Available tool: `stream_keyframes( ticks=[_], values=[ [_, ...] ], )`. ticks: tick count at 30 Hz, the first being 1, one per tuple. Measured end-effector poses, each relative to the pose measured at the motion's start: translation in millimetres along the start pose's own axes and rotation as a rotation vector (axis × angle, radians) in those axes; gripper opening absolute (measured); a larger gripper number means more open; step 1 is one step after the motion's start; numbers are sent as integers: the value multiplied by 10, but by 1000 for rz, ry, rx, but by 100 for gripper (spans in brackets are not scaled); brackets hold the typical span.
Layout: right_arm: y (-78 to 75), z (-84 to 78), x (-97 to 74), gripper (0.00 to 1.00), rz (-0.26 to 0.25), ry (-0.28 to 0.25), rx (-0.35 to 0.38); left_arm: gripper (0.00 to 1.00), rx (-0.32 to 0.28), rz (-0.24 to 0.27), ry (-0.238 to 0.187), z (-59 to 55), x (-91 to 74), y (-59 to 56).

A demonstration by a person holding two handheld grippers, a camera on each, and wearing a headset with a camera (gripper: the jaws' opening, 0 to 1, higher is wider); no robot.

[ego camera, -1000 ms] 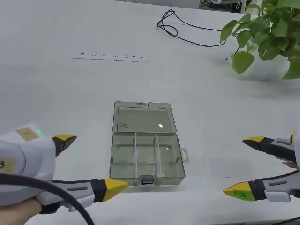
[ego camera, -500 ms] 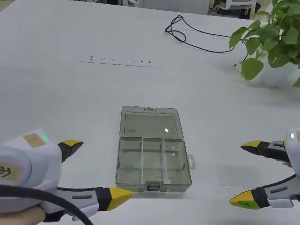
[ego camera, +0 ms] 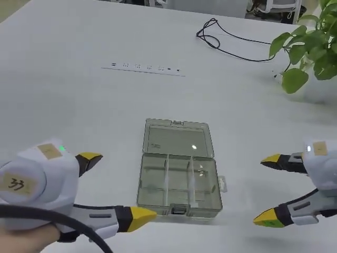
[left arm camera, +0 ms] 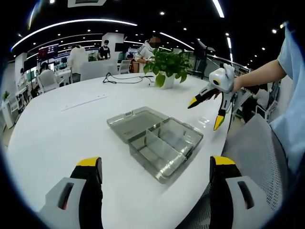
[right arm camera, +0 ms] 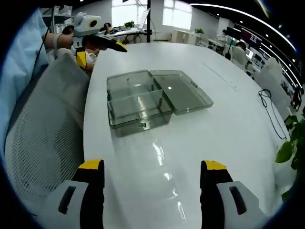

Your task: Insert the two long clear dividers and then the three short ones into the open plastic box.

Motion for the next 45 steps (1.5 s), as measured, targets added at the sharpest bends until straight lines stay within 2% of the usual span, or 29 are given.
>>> stream_keyframes(
  ticks=[6, 7, 12, 20, 23, 25, 30, 35, 40, 45],
  values=[
    [-43, -26, 141, 71, 31, 42, -33, 95, -2, 8, -6, 7, -4, 0],
    [-67, -57, 168, 69, 33, 65, -46, 95, -4, 10, -7, 7, -7, -1],
    [-71, -71, 262, 61, 55, 110, -71, 95, -9, 17, -9, -2, -28, 5],
    [-76, -55, 347, 47, 75, 158, -105, 95, -14, 32, -12, -15, -72, 39],
    [-83, -48, 371, 44, 82, 163, -71, 95, -14, 34, -16, -14, -84, 42],
    [-89, -49, 385, 41, 85, 163, -87, 94, -14, 37, -15, -17, -88, 42],
    [-56, -66, 410, 40, 95, 196, -127, 94, -15, 34, -18, -11, -87, 23],
    [-22, -104, 448, 39, 98, 239, -204, 94, -17, 32, -18, -16, -82, 23],
    [-33, -110, 461, 39, 100, 248, -205, 94, -17, 28, -17, -21, -76, 15],
    [-23, -126, 462, 36, 116, 249, -173, 94, -15, 22, -16, -17, -67, 7]
  ],
)
Point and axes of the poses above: the centre of the closed fingertips' face, and the gripper's own axes: x roughly forward along the fingers, y roughly to its left, z roughly out of its top, the point moved 3 cm from there along -x, roughly backward along the fingers, and after that the axes turned 1 degree about x, right-handed, at the moved point
